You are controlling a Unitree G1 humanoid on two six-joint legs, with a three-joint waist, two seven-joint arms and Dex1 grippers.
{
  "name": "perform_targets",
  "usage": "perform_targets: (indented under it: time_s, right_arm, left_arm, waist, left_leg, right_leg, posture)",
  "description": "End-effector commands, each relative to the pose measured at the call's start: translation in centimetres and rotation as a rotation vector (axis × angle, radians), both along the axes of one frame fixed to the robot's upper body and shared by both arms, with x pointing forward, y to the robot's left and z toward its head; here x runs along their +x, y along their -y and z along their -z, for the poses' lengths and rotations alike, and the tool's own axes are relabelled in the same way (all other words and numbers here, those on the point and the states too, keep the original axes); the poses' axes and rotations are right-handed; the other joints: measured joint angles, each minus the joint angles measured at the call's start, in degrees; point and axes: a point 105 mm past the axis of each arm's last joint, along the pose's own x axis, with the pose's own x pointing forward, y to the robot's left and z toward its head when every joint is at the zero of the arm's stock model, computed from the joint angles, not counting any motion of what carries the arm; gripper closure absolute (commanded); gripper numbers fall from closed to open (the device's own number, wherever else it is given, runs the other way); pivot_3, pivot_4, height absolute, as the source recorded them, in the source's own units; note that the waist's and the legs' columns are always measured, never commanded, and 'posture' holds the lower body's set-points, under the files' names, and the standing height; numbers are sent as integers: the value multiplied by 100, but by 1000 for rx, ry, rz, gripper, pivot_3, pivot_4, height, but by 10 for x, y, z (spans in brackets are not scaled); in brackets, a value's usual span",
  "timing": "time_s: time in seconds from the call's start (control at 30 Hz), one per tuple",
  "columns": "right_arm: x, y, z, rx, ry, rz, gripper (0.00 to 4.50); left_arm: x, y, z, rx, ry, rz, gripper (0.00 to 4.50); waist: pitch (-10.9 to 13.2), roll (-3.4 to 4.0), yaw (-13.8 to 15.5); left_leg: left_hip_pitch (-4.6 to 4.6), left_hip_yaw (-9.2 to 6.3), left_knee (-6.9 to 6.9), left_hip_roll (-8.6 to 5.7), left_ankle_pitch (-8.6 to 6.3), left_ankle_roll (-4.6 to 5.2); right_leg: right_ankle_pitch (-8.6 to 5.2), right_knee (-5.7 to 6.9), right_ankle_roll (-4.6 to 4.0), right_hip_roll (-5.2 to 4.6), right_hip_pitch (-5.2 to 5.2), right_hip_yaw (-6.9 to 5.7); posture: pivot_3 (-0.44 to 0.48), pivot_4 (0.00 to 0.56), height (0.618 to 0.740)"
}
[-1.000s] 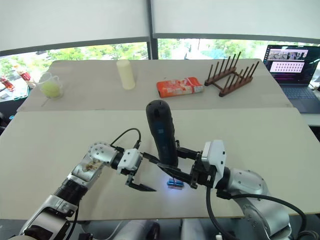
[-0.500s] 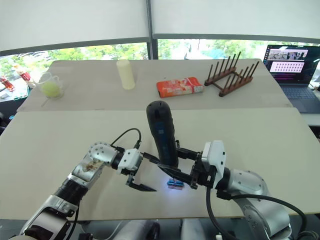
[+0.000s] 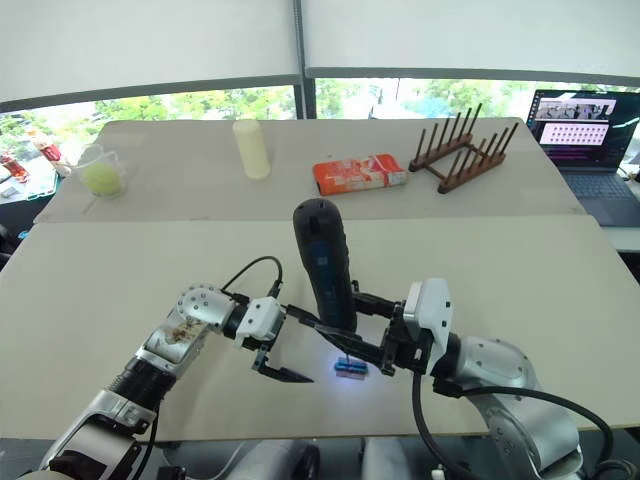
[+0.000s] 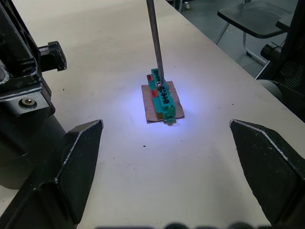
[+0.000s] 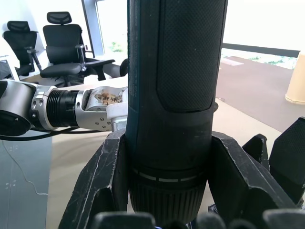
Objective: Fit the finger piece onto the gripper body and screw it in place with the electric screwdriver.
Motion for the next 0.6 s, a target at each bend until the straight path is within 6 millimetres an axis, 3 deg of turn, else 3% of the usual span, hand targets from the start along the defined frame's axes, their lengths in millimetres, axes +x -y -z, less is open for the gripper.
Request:
perform_targets:
  time_s: [0.03, 0.6]
  right_arm:
    - [-4, -2, -15, 31, 62, -21, 2585]
    - [-7, 0, -12, 17, 48, -26, 2585]
  left_arm:
    - [1, 3, -7, -23, 36, 10, 0]
    - [2, 3, -8, -23, 38, 8, 0]
  waist:
    - [0, 0, 0]
    - [0, 0, 2]
  left_leg:
    - [0, 0, 0, 0, 0, 0]
    - [0, 0, 0, 0, 0, 0]
  right_leg:
    - [0, 0, 0, 0, 0, 0]
    - [0, 0, 0, 0, 0, 0]
  posture:
    - [0, 150, 740]
    - [0, 150, 740]
